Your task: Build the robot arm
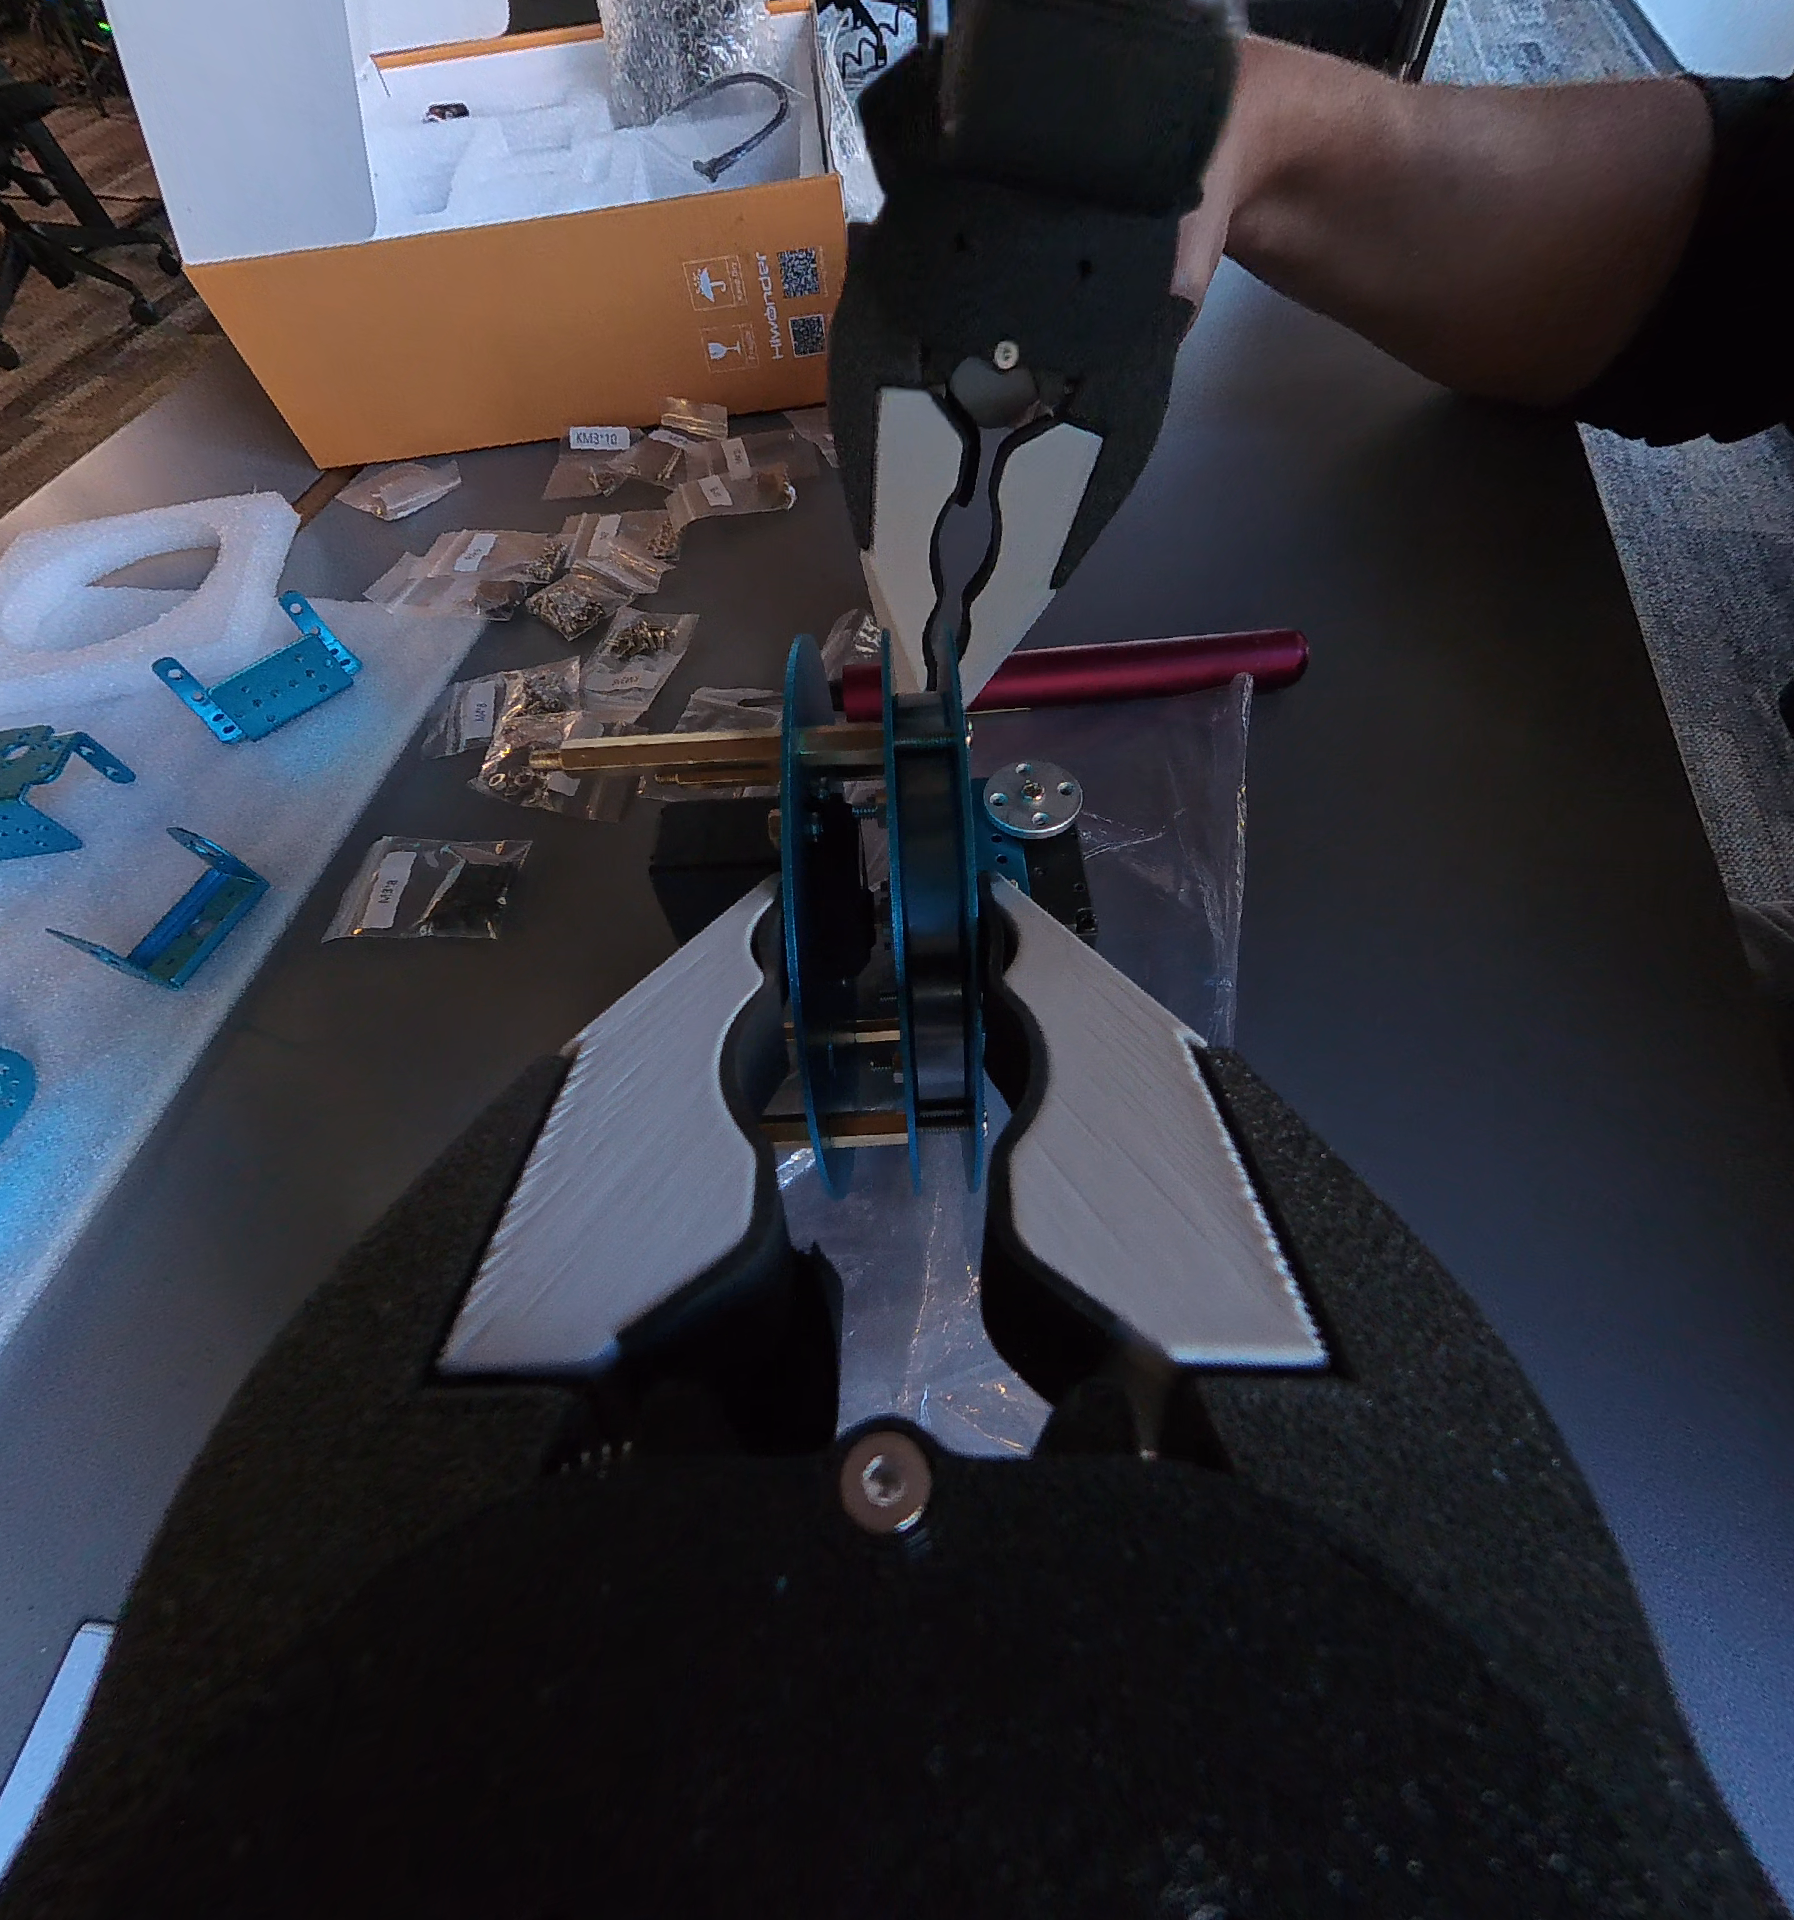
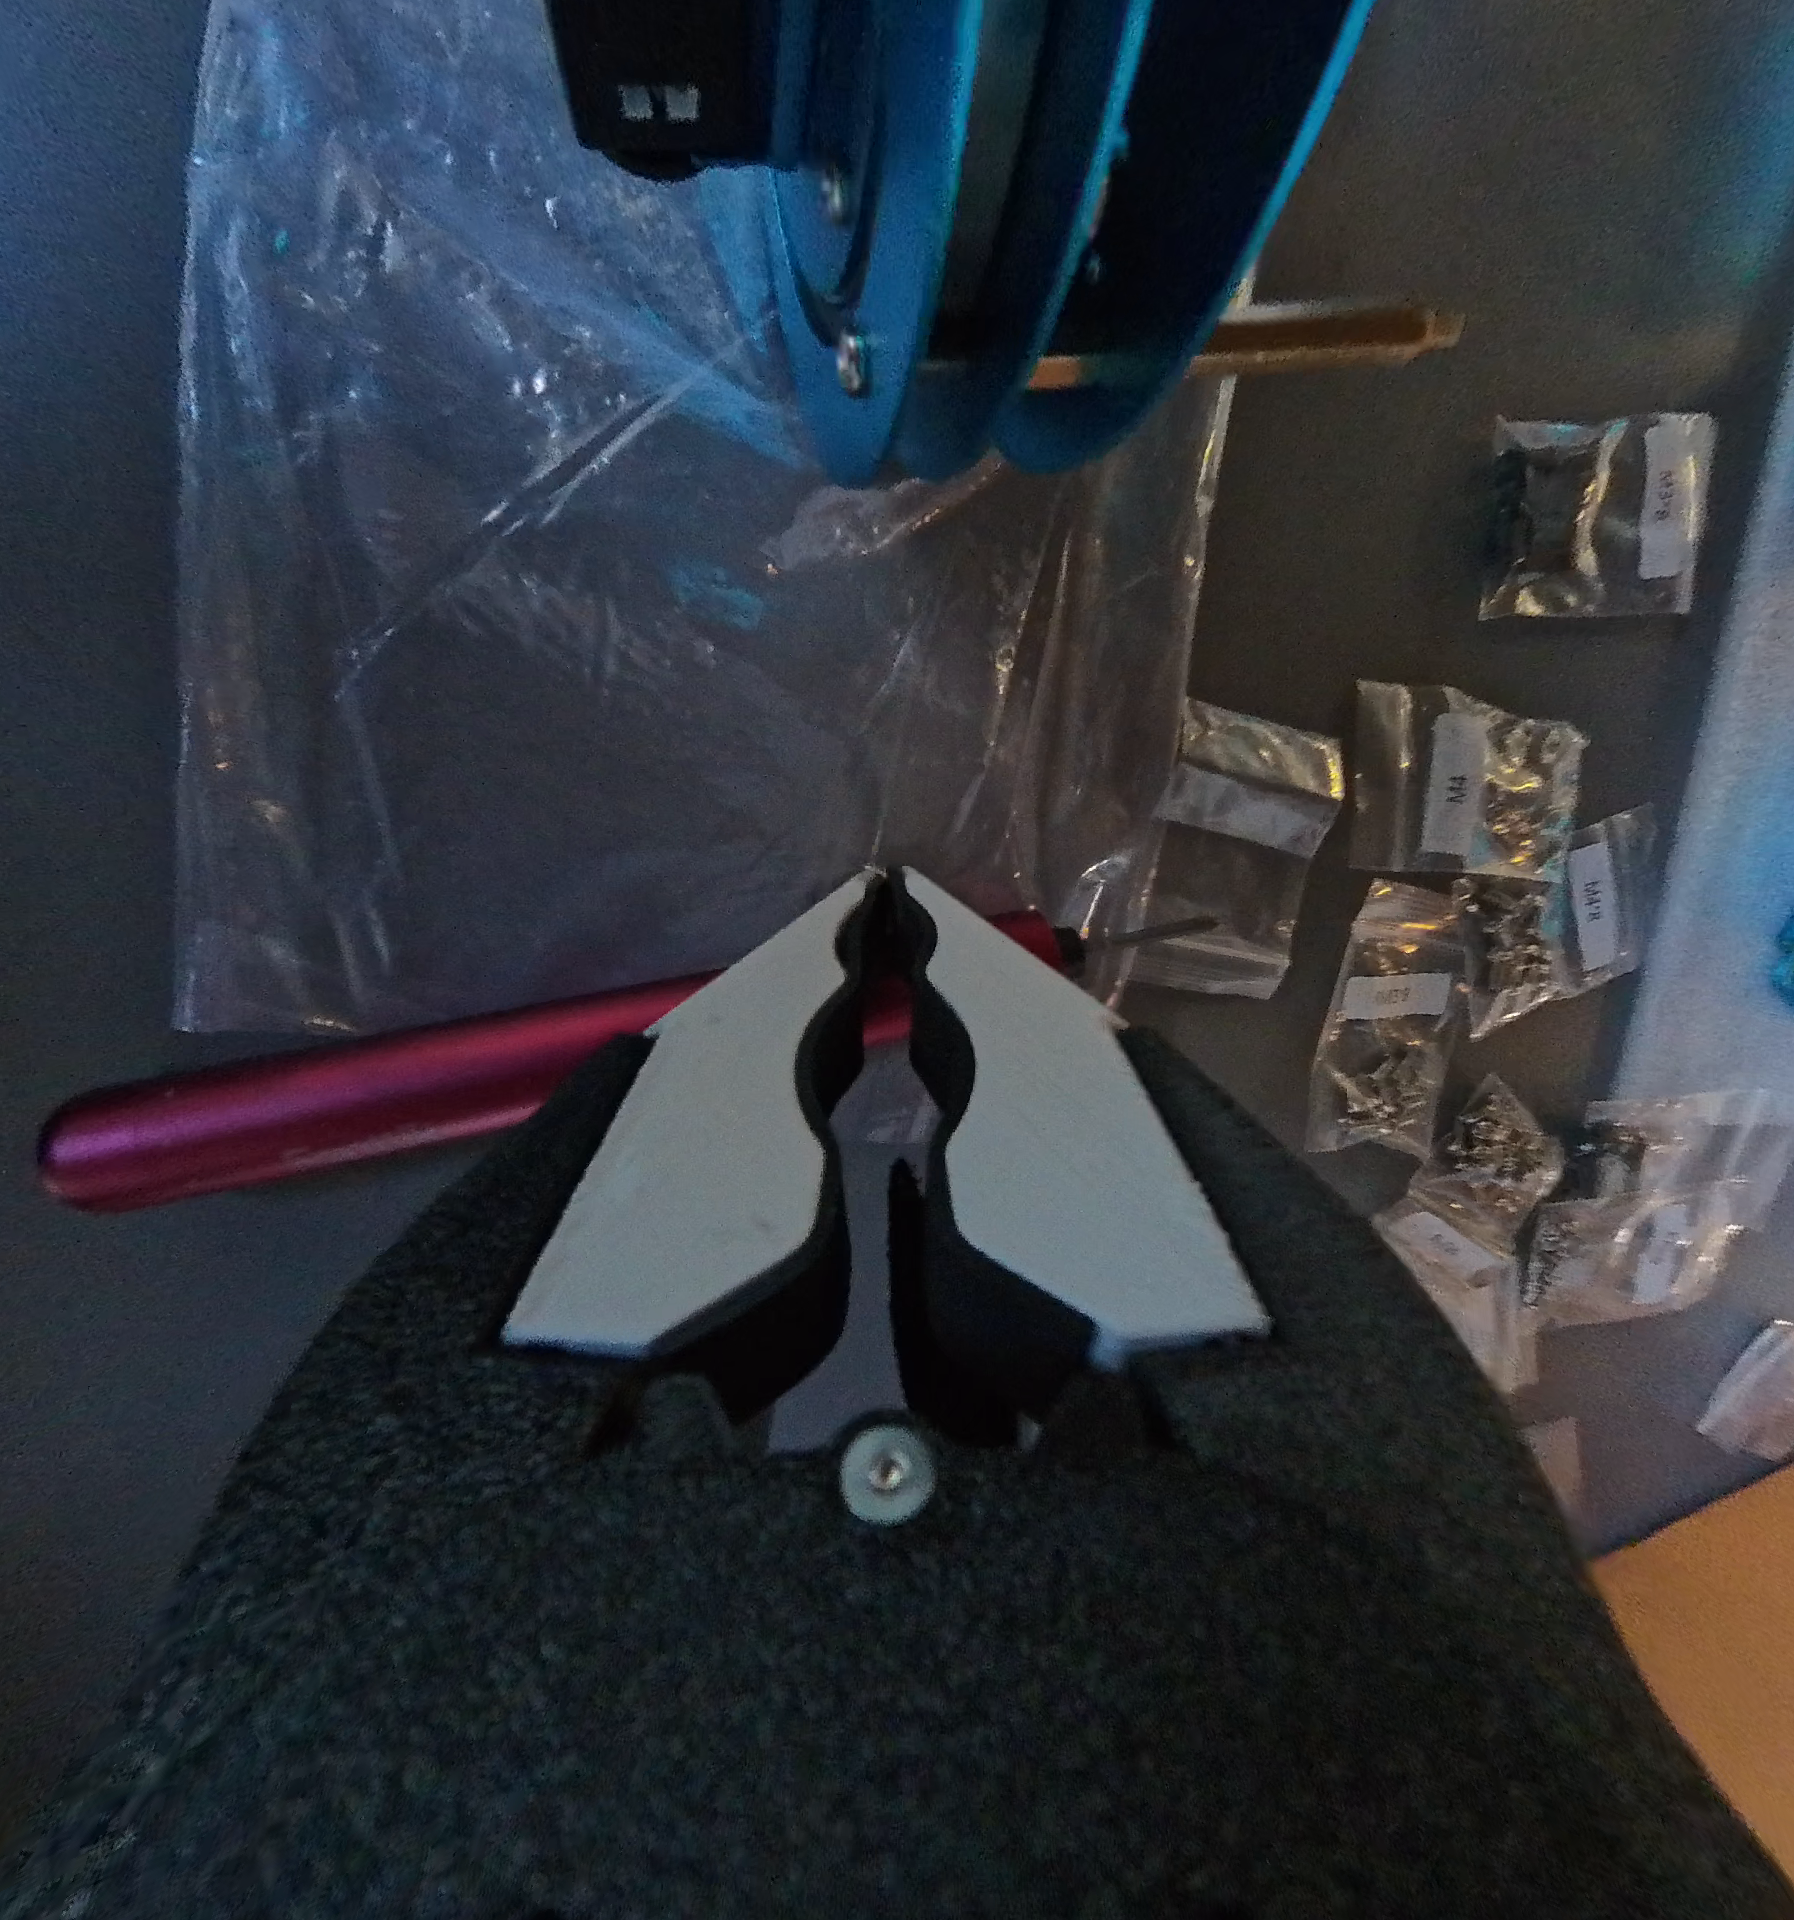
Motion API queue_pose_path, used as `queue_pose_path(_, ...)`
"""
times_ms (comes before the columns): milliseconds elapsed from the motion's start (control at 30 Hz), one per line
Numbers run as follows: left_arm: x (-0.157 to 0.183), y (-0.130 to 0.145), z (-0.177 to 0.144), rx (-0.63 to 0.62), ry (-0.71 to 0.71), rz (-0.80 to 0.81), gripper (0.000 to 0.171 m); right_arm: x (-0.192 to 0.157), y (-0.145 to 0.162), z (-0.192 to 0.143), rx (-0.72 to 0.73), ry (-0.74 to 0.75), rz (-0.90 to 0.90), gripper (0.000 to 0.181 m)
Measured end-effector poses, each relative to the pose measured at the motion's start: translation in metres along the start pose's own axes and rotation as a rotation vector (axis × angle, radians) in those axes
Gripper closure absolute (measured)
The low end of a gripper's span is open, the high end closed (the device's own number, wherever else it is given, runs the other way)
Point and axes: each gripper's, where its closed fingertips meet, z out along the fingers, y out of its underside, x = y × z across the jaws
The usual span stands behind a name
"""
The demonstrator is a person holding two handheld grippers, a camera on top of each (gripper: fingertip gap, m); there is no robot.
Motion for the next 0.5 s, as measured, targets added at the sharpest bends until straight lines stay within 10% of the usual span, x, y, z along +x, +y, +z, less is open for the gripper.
queue_pose_path(33,0.0,0.0,0.0,0.001,-0.001,0.001,0.139,0.002,-0.002,-0.001,0.007,0.029,-0.029,0.181)
queue_pose_path(300,-0.001,-0.001,0.001,0.006,-0.007,-0.007,0.139,0.009,-0.031,-0.03,0.078,0.286,-0.209,0.181)
queue_pose_path(500,-0.001,-0.001,0.001,0.008,-0.004,-0.005,0.139,0.001,-0.006,-0.014,0.011,0.13,-0.095,0.176)
